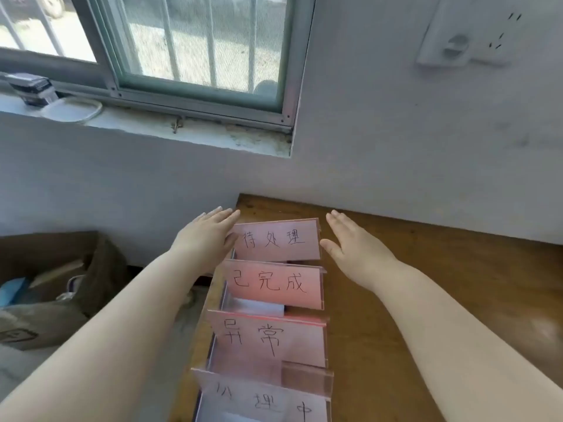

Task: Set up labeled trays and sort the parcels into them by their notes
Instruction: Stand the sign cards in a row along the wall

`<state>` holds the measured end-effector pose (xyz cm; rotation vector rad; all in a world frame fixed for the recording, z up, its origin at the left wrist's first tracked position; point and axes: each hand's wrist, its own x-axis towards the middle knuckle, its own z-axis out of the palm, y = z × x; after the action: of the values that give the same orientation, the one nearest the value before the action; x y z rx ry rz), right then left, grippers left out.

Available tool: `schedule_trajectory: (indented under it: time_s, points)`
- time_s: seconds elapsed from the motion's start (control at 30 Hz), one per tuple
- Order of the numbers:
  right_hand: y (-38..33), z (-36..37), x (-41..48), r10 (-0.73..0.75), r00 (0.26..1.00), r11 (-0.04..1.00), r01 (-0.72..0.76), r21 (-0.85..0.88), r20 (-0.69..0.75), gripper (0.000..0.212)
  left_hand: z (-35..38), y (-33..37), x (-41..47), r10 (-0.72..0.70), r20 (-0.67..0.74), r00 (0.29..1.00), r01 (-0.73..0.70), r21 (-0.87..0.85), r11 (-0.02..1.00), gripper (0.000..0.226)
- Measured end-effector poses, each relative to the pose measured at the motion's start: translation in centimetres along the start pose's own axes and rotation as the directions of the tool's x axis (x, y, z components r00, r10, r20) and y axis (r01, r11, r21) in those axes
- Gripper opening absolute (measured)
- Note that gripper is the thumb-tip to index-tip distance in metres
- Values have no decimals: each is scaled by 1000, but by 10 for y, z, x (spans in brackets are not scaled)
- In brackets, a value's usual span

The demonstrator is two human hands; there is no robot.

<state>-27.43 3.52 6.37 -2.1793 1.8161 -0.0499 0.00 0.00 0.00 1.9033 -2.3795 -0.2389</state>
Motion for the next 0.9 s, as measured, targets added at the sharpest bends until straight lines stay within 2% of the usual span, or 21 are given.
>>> schedule_trajectory:
  time_s: [0.17,0.4,0.5,0.6,0.7,0.8,0.9]
  points:
    - [3,7,39,-17,999,997,20,-79,39,58,17,-18,18,-12,93,996,8,46,999,56]
    - [16,30,77,17,1000,1000,-18,22,24,49,34,-24,42,-42,144,989,35,51,998,51]
    - [21,34,85,33,999,999,-33,26,2,42,39,-23,53,-45,138,989,40,35,999,42]
    - [22,37,88,52,998,998,-52,37,-17,37,43,-23,63,-109,157,982,112,-7,994,30]
    - [24,42,91,92,995,988,-85,129,-50,32,44,-20,70,-211,185,960,231,-95,968,34]
    - [30,39,95,116,988,969,-91,229,-98,28,41,-21,79,-226,144,963,248,-167,954,34]
    - [43,27,102,116,980,957,-67,282,-161,27,27,-17,92,-186,65,980,196,-223,955,34]
